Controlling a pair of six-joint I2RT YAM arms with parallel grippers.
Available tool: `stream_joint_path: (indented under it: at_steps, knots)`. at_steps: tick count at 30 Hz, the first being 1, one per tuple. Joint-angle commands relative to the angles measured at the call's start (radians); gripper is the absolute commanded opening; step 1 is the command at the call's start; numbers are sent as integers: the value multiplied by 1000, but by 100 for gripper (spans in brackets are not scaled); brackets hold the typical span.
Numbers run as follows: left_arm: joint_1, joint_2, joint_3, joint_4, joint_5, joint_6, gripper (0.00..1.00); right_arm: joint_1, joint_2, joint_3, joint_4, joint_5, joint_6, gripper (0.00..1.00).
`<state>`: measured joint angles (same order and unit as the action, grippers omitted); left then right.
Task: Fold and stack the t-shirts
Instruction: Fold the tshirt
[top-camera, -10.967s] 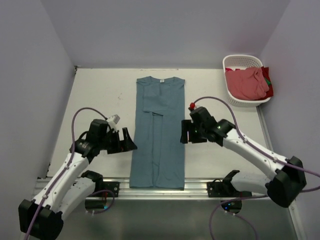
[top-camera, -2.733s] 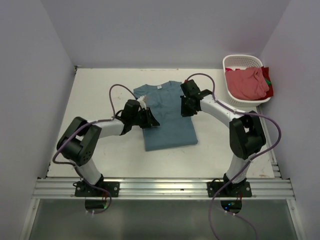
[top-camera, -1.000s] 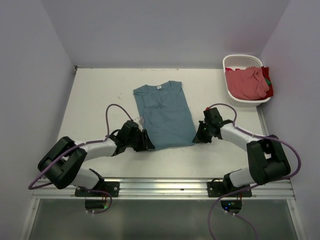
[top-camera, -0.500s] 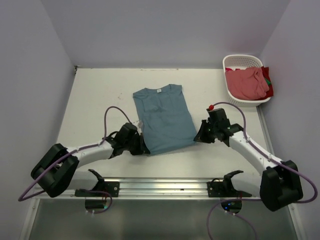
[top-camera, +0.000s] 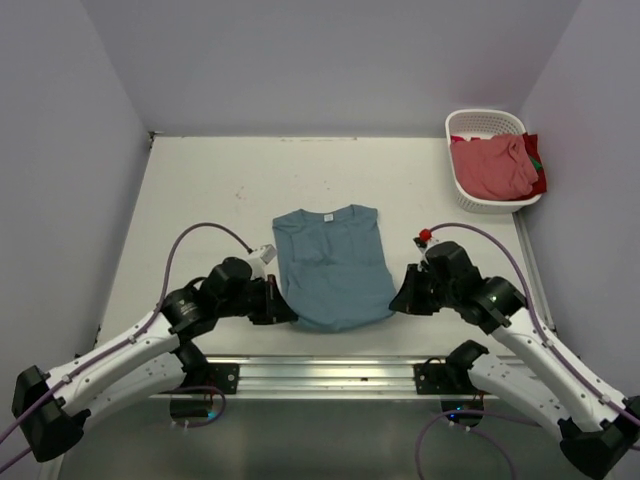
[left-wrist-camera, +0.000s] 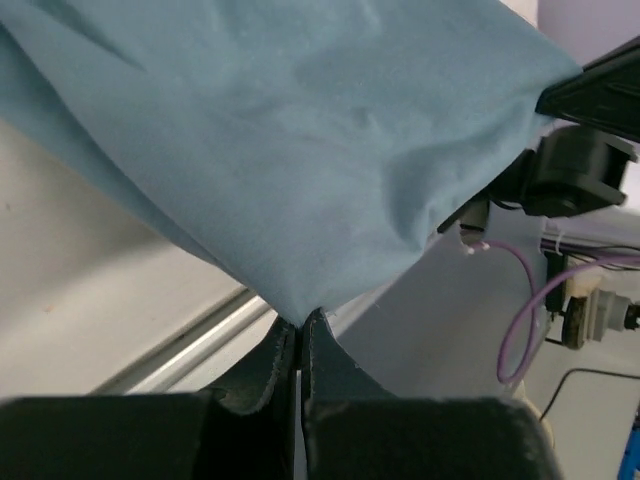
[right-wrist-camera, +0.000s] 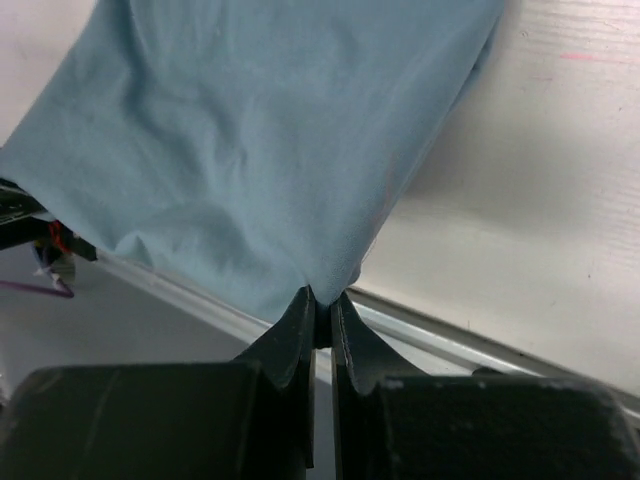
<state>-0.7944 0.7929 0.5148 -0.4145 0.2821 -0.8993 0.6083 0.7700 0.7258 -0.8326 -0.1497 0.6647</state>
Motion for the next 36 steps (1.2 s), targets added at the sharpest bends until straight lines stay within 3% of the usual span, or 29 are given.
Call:
stream_joint_path:
  at_steps: [1,5,8,12,16,26,36]
  knots:
    - [-35,-82,89,-147,-12,-78,0,18,-54,116,-143,33,50,0]
    - [-37,-93,191,-233,-113,-56,0,18,-43,201,-155,88,21,0]
    - [-35,-66,278,-273,-265,-4,0,18,21,248,-100,146,-20,0]
    - [-35,14,369,-291,-519,56,0,18,167,319,-2,272,-103,0]
    - [-23,118,404,-259,-649,118,0,15,380,397,111,346,-168,0]
    - [250,339,318,58,-583,309,0,-87,710,612,279,380,-249,0]
    - [354,617,393,276,-448,379,0,-131,891,712,299,377,-249,0]
